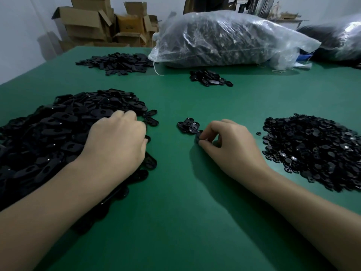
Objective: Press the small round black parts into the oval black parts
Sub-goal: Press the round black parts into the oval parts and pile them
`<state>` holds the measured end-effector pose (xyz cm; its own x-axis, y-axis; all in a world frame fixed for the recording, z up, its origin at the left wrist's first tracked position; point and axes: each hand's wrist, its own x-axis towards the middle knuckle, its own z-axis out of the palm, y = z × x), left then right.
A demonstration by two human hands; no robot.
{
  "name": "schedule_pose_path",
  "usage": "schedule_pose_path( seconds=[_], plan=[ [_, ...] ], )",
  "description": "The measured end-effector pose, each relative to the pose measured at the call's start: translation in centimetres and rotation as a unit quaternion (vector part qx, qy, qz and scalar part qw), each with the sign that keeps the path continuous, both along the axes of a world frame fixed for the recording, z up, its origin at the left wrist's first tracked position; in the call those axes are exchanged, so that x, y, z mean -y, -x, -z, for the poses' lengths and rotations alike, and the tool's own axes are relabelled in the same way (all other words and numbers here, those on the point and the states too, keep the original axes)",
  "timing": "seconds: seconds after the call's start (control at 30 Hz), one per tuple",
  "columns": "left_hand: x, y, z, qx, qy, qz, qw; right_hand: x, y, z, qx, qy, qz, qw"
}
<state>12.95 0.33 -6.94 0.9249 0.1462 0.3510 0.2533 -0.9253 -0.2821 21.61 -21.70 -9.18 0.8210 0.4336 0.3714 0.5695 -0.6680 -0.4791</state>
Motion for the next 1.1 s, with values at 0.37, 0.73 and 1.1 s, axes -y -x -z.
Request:
schedule_pose_path(
  seconds=[0.37,0.73,1.1],
  plan=[
    [-0.6,-0.8,0.0,-0.057,0.026,-0.035,0.997,0.1,-0.1,0.7,0.035,0.047,-0.005,0.998],
    [2.5,1.1,-1.9,0.141,0.196,0.16,0.957,6.4,-2.7,-2.3,0.126,0.205,0.186,0.953],
    [6.7,1.9,1.1,0.067,0.762,0.18,0.618,7.7,-3.9,-2.0,0.072,0.252,0.23,0.937]
  ],
)
